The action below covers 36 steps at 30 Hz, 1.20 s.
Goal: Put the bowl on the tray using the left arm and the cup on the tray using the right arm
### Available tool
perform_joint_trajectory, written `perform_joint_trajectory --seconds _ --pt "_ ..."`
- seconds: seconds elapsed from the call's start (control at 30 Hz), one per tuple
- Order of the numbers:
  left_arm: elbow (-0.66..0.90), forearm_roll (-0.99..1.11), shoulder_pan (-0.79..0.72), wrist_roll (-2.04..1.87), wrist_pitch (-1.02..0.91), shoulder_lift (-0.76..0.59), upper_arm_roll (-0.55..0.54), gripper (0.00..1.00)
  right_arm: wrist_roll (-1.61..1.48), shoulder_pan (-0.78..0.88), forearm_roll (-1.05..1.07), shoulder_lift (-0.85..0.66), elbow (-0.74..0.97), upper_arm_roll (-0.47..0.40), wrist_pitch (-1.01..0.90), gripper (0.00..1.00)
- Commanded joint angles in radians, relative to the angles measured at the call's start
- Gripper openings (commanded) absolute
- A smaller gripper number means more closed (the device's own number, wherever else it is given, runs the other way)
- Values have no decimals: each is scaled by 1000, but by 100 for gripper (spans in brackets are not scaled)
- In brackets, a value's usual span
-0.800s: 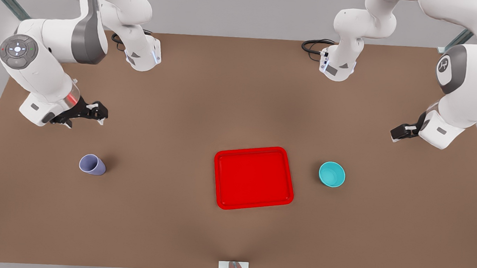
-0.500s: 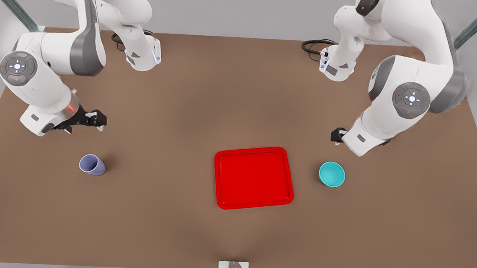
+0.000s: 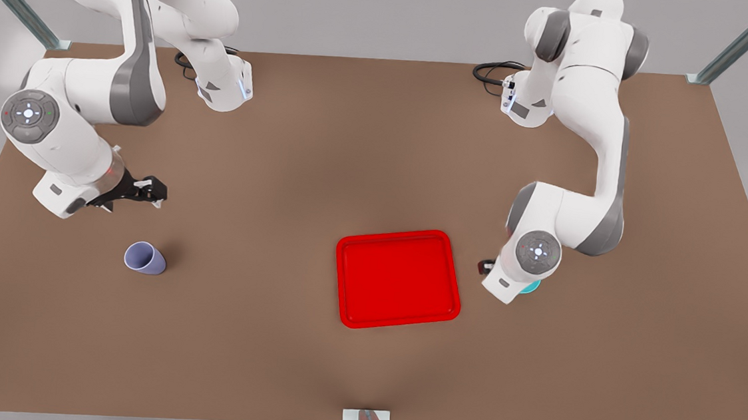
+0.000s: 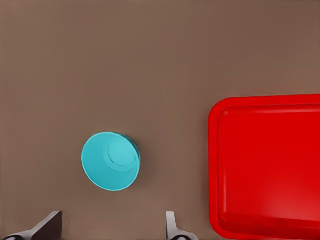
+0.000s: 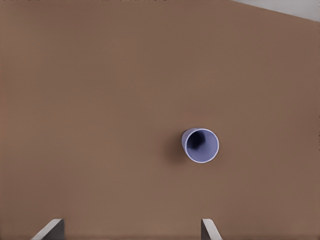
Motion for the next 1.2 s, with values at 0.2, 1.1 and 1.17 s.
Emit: perform_joint_trajectory --seconds 0.2,1.1,1.17 --pt "-18 -41 47 14 65 119 -1 100 0 0 0 5 0 0 6 100" --pt "-339 -107 75 32 383 127 -1 52 0 0 0 9 -2 0 8 100" --pt "-339 -110 80 32 392 130 -1 50 2 0 0 9 -2 0 8 100"
